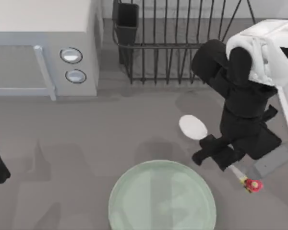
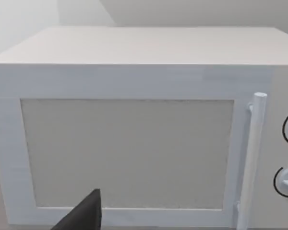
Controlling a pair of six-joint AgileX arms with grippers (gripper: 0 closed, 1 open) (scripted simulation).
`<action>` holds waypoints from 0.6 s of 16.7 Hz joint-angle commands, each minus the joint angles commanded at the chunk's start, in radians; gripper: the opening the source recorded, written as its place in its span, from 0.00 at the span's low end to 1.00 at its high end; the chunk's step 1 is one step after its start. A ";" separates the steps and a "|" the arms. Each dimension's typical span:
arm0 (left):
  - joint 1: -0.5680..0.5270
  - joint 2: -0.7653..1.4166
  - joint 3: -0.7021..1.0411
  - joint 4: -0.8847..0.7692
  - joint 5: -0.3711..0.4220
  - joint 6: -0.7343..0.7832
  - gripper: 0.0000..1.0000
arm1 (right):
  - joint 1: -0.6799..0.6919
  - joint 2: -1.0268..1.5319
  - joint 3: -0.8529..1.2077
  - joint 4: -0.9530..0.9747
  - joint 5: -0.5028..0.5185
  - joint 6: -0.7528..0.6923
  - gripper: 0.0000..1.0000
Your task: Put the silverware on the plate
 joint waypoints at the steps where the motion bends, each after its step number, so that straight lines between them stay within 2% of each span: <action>1: 0.000 0.000 0.000 0.000 0.000 0.000 1.00 | 0.058 0.014 0.015 0.007 0.002 -0.102 0.00; 4: 0.000 0.000 0.000 0.000 0.000 0.000 1.00 | 0.209 0.044 0.051 0.028 0.011 -0.353 0.00; 6: 0.000 0.000 0.000 0.000 0.000 0.000 1.00 | 0.287 0.056 0.068 0.041 0.018 -0.472 0.00; 10: 0.000 0.000 0.000 0.000 0.000 0.000 1.00 | 0.367 0.067 0.084 0.056 0.029 -0.587 0.00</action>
